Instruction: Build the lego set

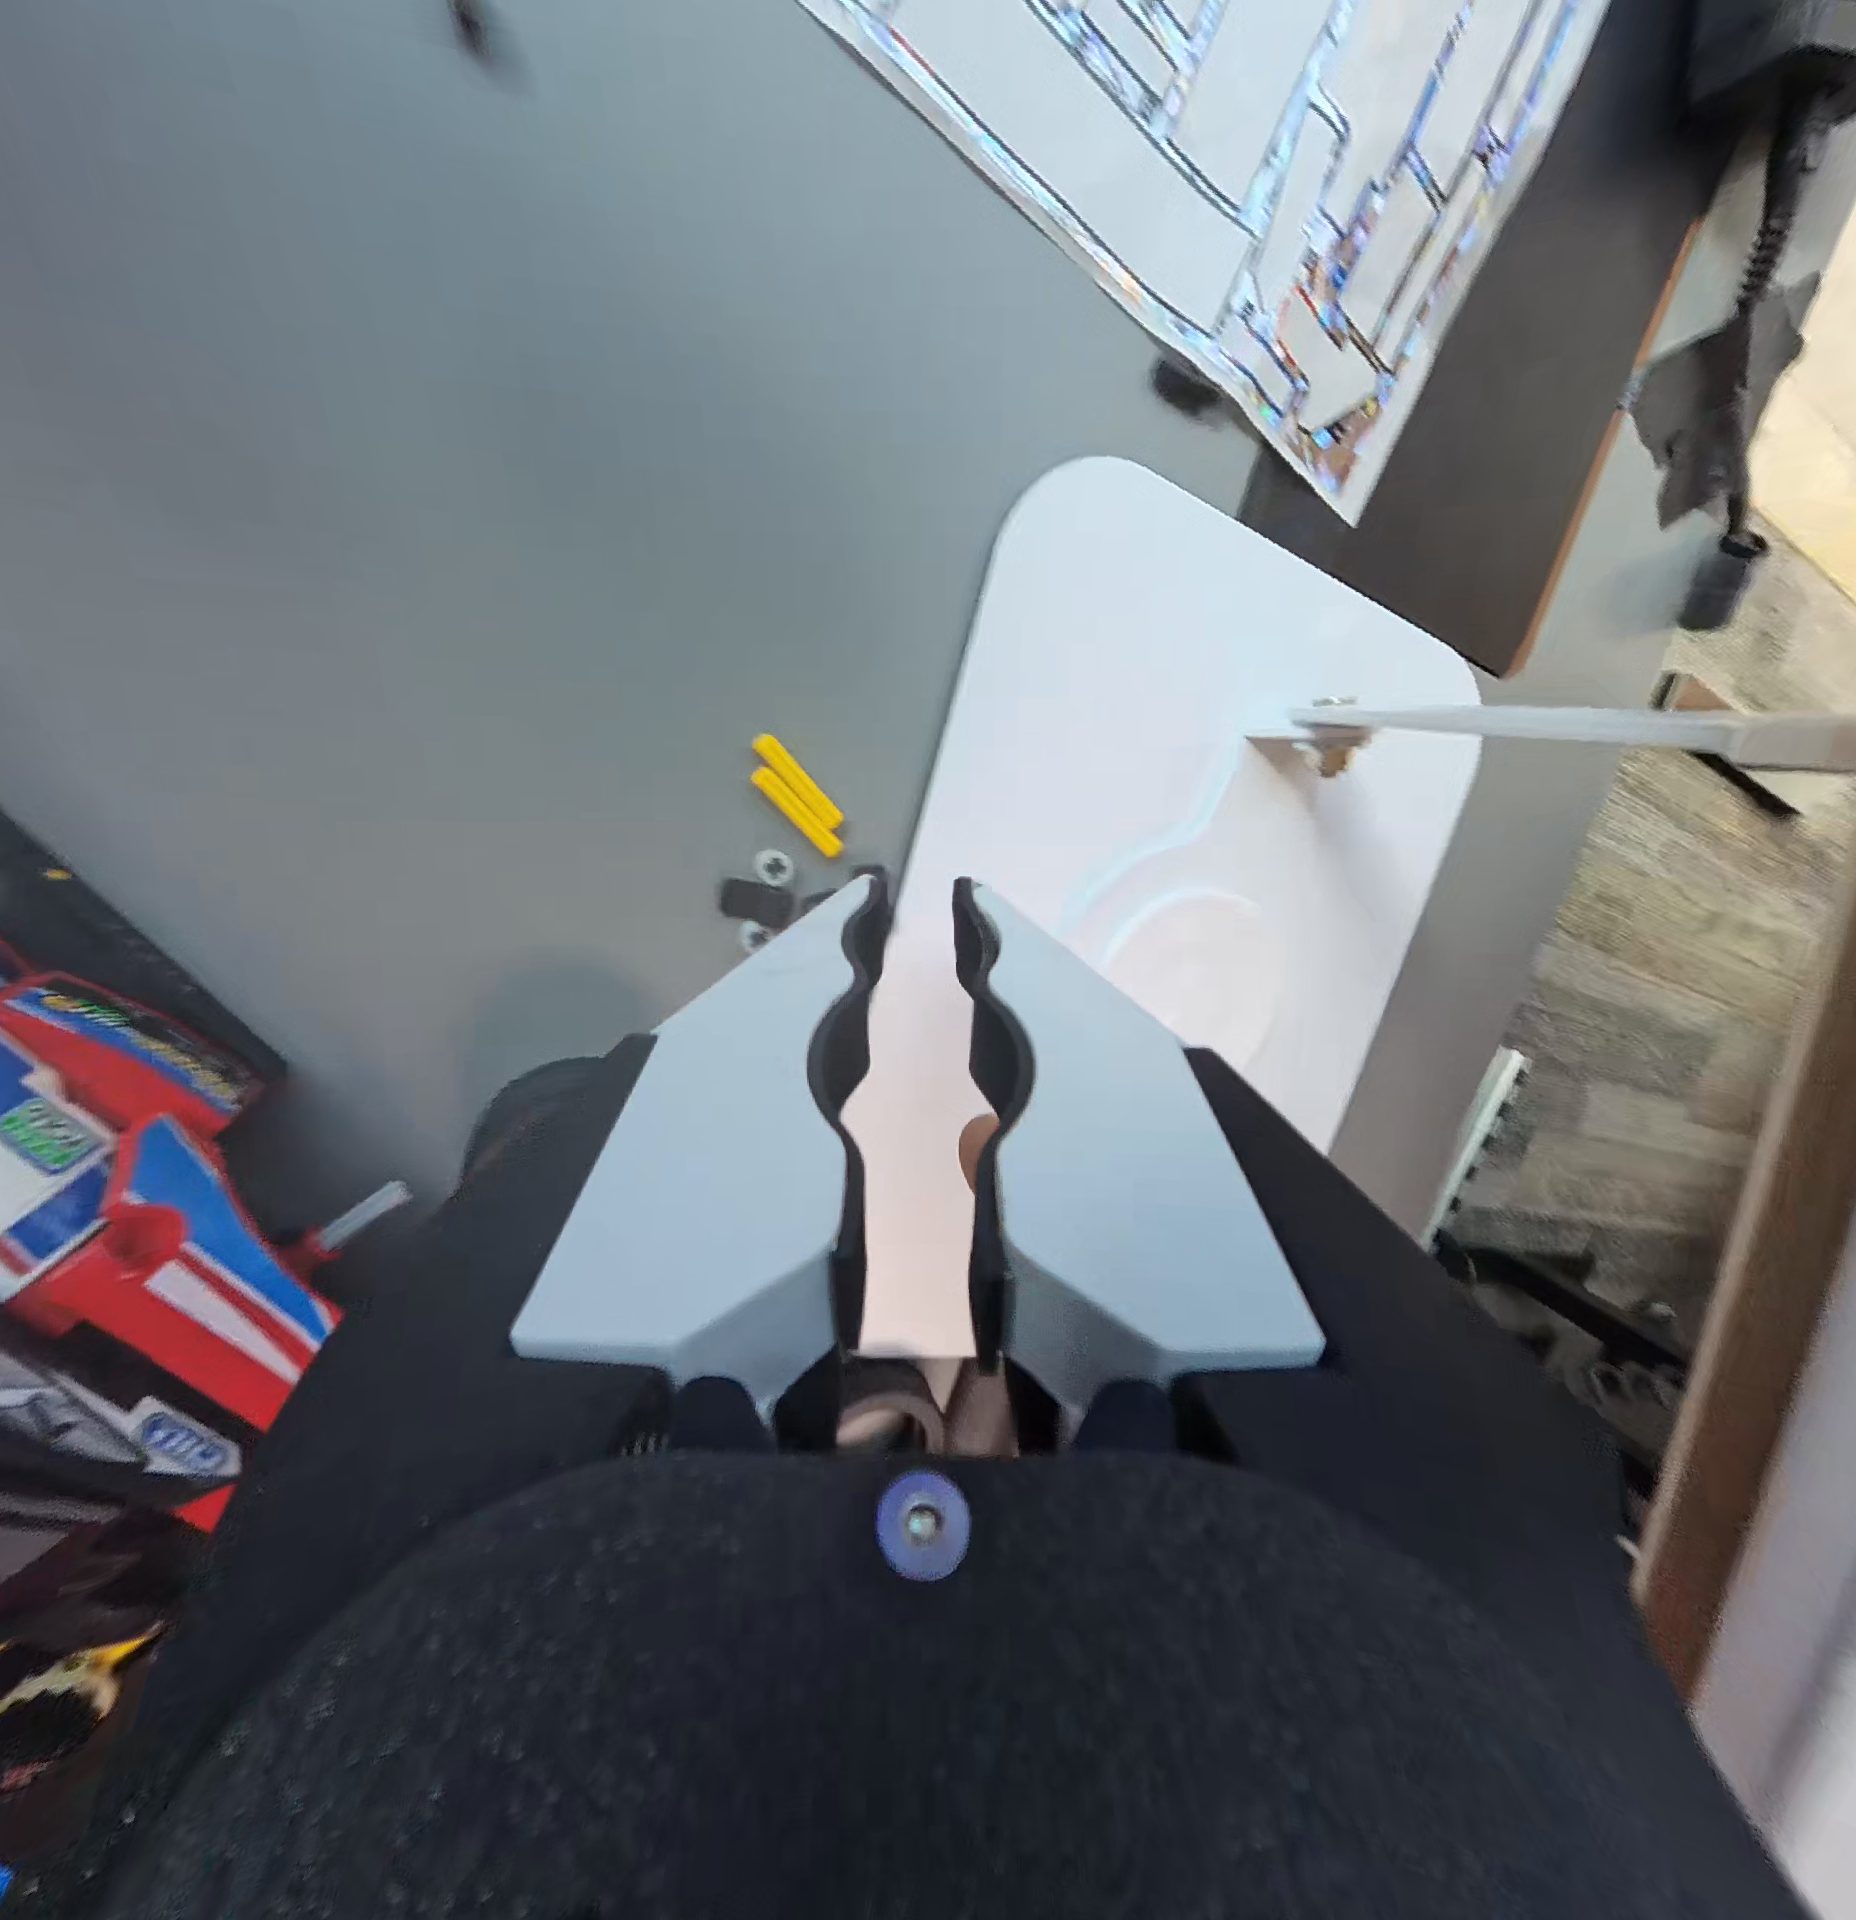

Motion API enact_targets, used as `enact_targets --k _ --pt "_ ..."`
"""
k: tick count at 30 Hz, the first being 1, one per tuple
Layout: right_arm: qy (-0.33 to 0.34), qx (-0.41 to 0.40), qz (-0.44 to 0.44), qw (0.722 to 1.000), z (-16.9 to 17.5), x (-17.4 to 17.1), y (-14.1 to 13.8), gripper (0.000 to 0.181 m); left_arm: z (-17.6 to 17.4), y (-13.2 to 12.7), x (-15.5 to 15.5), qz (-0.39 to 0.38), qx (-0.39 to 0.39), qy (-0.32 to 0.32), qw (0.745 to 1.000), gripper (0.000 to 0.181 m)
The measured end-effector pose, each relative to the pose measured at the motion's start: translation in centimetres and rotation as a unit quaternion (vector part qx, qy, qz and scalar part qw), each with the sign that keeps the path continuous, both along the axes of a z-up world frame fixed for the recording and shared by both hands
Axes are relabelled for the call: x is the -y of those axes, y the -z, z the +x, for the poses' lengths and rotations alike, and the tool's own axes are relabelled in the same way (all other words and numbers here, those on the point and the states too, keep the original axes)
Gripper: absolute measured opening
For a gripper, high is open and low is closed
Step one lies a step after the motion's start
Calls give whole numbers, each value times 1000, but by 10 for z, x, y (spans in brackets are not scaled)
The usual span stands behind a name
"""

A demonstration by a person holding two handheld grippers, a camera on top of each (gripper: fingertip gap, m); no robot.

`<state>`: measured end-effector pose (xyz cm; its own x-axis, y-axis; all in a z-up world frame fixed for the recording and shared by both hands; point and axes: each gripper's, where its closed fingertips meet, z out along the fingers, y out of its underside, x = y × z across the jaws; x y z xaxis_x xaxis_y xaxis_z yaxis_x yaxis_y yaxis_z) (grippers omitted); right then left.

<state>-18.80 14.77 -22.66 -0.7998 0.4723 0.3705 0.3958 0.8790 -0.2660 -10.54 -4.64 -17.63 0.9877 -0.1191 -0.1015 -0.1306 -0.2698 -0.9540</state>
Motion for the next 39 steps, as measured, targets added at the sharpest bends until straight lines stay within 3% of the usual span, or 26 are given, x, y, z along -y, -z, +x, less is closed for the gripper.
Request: enact_targets --k 3,11,16,25,29,32,35,39 --pt "-29 48 -32 998 10 19 8 14 0 1 0 -2 1 0 1000 35" --pt "-37 129 -52 990 5 23 30 19 -1 3 0 -6 1 0 1000 34" --pt "-25 172 -85 981 10 24 34 7 -1 2 0 -5 4 3 1000 34" --pt "10 128 -121 984 14 31 30 6 3 3 0 -5 -1 9 1000 33" --pt "9 91 -181 979 23 56 -3 6 1 2 0 -3 -2 5 1000 33" --pt "-14 69 -236 969 55 96 -48 6 1 2 0 -4 0 5 1000 33" --pt "-30 78 -263 961 117 139 -78 5 3 3 1 -15 6 6 1000 31" --pt "0 118 -239 964 203 167 -60 6 2 9 1 -30 6 -3 1000 30"
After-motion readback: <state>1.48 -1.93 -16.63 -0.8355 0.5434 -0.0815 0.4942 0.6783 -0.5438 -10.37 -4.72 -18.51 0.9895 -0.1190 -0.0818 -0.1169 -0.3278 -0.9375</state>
